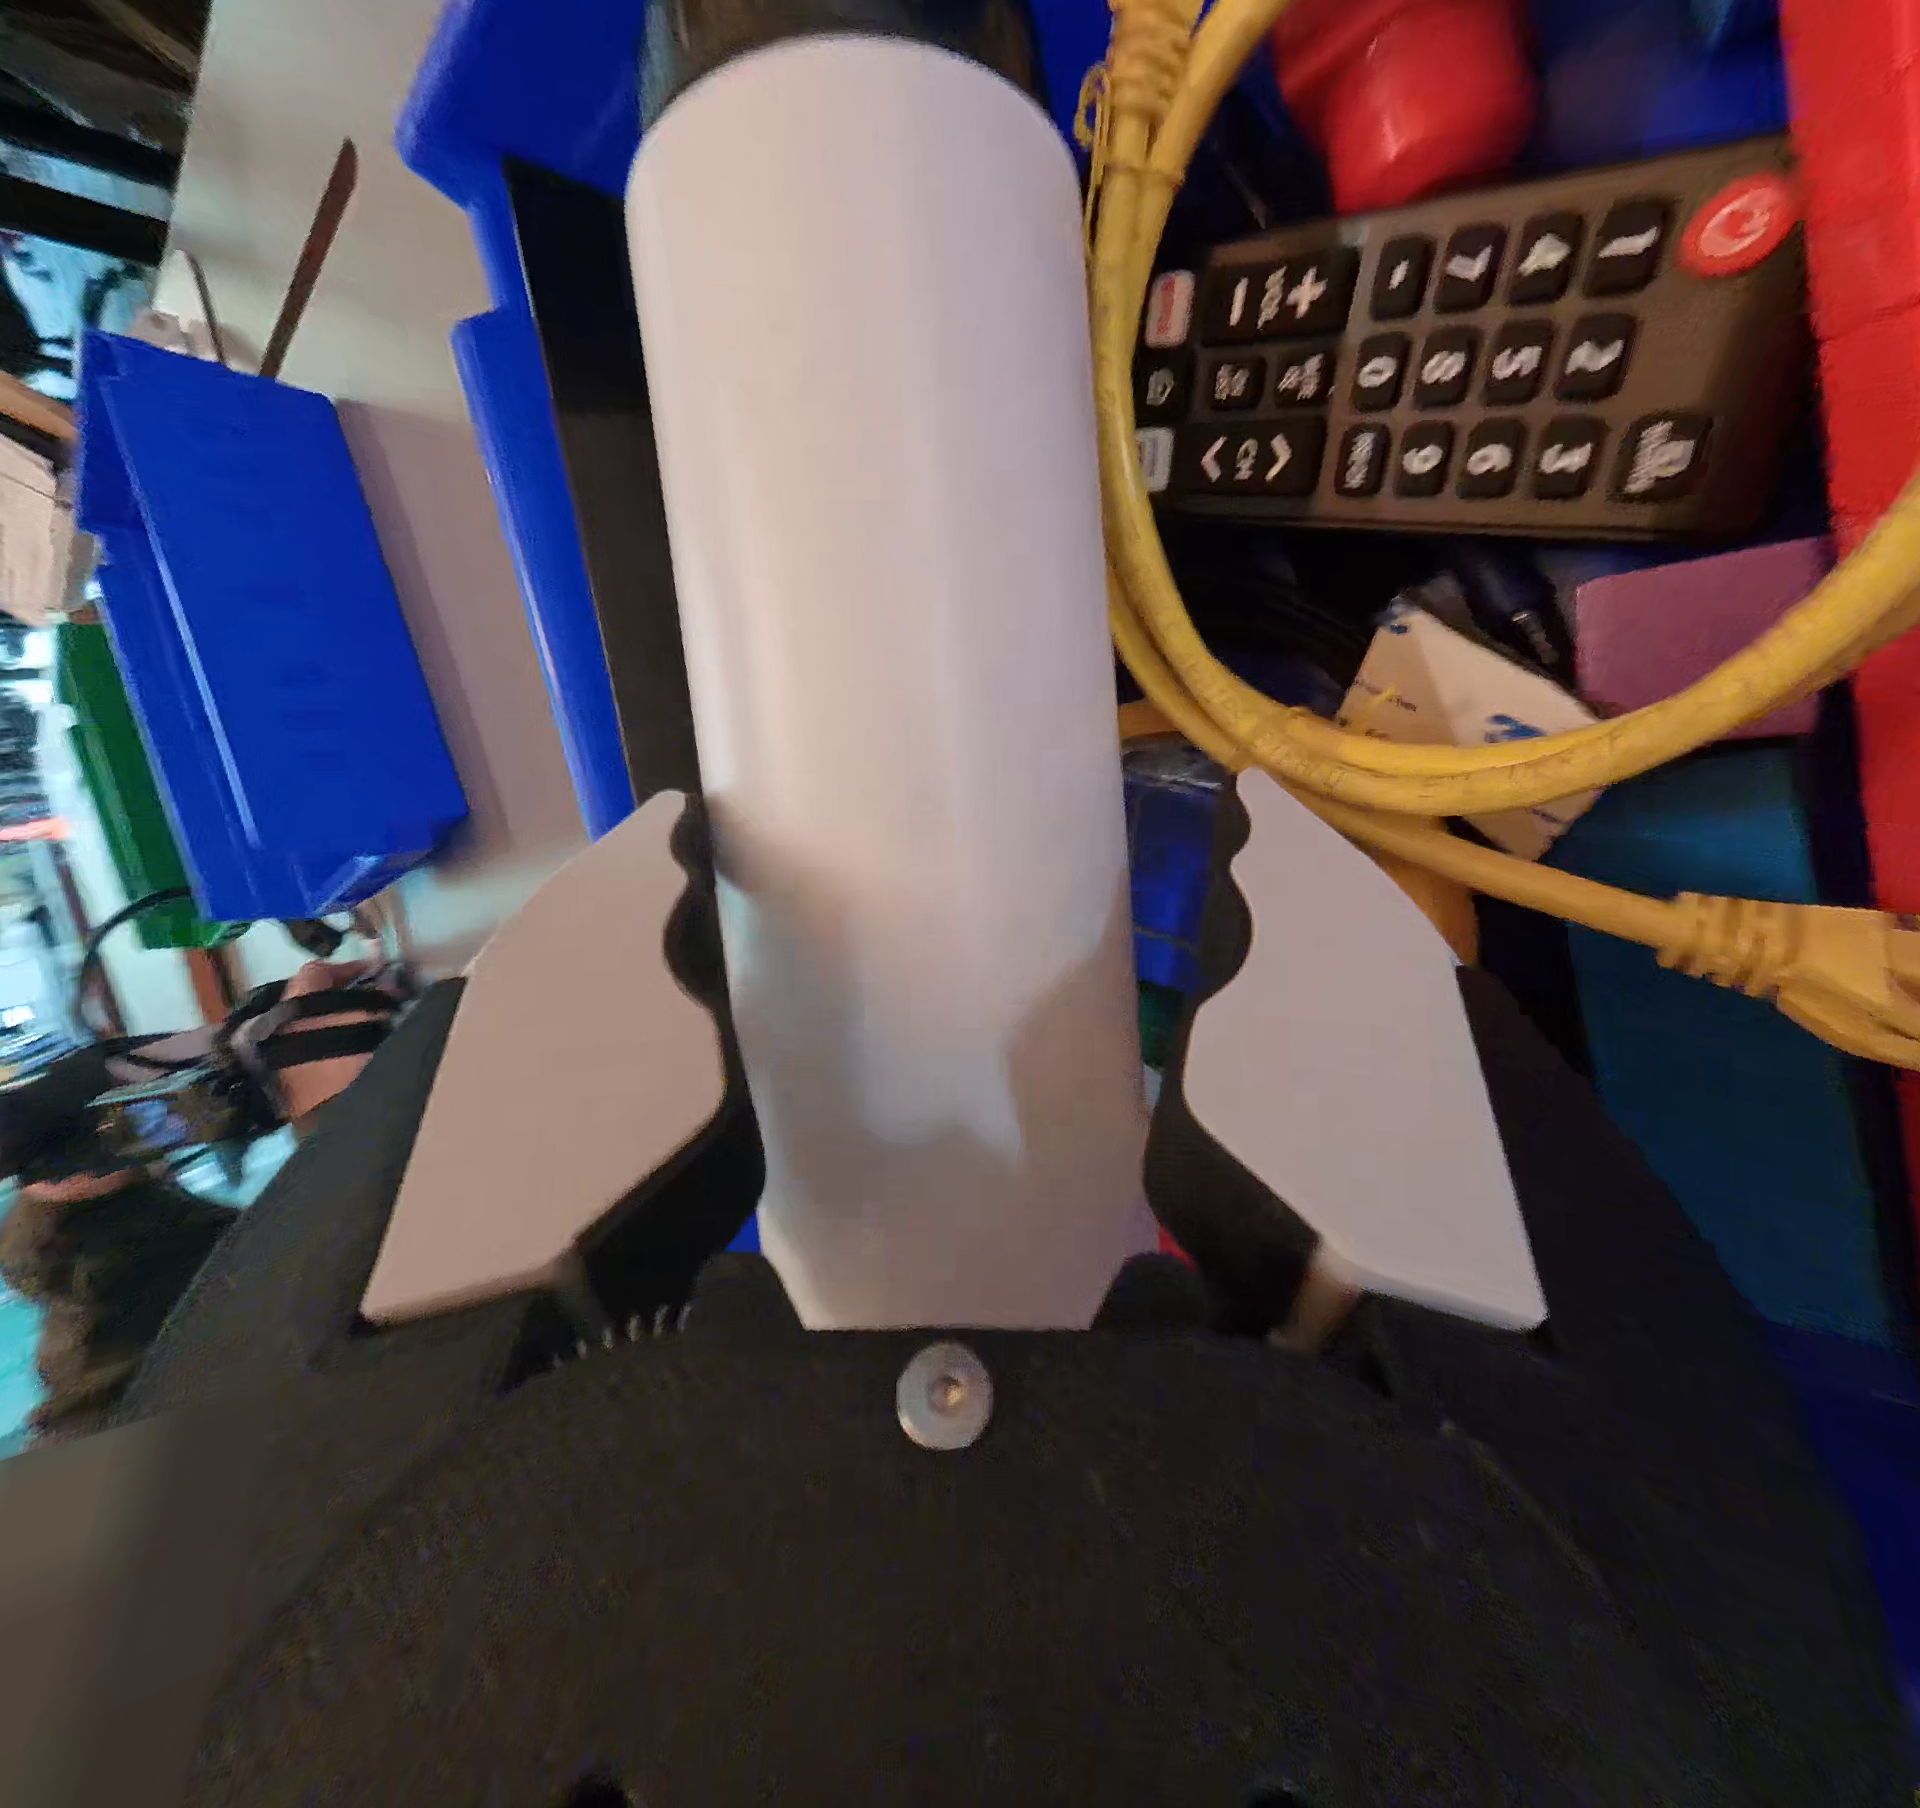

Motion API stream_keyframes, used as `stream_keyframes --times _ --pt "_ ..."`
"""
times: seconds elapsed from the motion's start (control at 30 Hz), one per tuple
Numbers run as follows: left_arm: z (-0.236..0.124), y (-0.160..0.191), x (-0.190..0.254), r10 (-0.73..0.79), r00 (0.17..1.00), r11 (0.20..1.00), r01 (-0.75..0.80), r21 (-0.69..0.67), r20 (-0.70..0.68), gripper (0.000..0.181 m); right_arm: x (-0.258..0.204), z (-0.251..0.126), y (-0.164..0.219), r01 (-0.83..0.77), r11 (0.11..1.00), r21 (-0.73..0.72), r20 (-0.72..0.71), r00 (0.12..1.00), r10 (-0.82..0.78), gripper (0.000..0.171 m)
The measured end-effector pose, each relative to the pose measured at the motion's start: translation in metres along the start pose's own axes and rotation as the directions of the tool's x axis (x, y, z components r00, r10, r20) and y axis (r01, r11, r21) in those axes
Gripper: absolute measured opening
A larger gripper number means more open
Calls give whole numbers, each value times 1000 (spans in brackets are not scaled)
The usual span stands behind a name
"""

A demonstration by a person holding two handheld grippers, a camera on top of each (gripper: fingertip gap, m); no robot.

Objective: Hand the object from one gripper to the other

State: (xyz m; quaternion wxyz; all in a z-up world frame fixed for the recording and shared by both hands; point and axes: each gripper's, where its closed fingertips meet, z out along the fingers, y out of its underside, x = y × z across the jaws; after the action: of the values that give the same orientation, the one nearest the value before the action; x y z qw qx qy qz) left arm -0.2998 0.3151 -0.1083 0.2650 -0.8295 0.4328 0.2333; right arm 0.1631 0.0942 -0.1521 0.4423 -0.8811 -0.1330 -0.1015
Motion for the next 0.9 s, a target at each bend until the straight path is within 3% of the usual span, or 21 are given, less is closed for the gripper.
stream_keyframes --times 0.07,0.27,0.5,0.57,0.67,0.77,0.9 --pt "4 2 -7 32 998 999 -30 -30 59 82 0 -1 -1 4 1000 6 -1 1000 -4 11" --pt "0 0 -11 24 997 1000 -25 9 70 80 1 -3 -2 -12 1000 23 7 1000 12 11" --pt "-68 -21 -48 -190 980 939 163 303 62 81 3 -4 -4 -34 999 37 7 999 33 10" --pt "-104 -40 -50 -261 964 862 251 441 -37 81 3 -4 -4 -31 999 35 6 999 31 10" --pt "-168 -82 -27 -263 907 661 417 623 -329 80 3 -4 -5 -32 999 43 5 999 32 10" --pt "-233 -125 14 -102 820 445 544 711 -564 80 5 -10 -12 -69 994 86 21 998 67 11" --pt "-289 -174 81 135 711 243 652 719 -690 81 6 -29 -35 -160 962 221 113 984 138 18"
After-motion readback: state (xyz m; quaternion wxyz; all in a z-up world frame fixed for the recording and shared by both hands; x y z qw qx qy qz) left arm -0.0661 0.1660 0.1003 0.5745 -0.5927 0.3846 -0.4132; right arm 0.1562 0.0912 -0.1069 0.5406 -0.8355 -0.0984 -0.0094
